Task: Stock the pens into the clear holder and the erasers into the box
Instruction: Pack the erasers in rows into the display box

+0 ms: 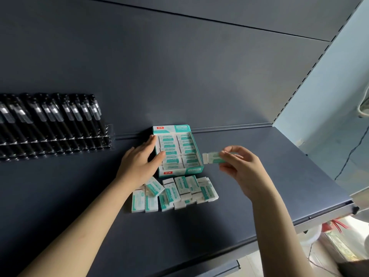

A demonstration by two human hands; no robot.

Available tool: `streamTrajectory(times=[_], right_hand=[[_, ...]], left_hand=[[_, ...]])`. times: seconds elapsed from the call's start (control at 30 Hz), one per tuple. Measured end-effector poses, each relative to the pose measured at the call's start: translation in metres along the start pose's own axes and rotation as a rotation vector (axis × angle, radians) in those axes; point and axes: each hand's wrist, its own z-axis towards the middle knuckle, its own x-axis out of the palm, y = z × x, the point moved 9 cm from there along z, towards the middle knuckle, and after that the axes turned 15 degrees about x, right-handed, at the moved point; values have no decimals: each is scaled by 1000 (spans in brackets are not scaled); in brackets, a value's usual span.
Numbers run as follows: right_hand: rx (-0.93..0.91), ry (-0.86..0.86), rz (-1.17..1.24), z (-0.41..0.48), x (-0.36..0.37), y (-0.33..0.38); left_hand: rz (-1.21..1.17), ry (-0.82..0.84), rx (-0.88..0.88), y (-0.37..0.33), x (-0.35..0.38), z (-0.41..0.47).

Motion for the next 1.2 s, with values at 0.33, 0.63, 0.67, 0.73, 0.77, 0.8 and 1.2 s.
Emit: streamTrajectory(times=[0.33, 0.63, 0.67, 0.73, 0.77, 0.8, 1.2], right_hand=[[-15, 65, -126, 15, 42, 6], [-257, -100, -752, 23, 58, 17], [-293, -115, -806, 22, 59, 19], [-353, -127, -890, 18, 61, 24], [-375, -130, -924, 16, 61, 26], [-390, -131, -953, 15, 61, 27], [-492, -161, -1098, 21, 74, 20]], left_hand=[[3, 22, 31, 3, 3, 2], [9, 34, 30, 6, 5, 5], [8, 35, 31, 6, 6, 5], [11, 34, 33, 7, 6, 5], [15, 34, 36, 7, 6, 5], [19, 35, 39, 7, 6, 5], [21, 39, 32, 8, 6, 6]])
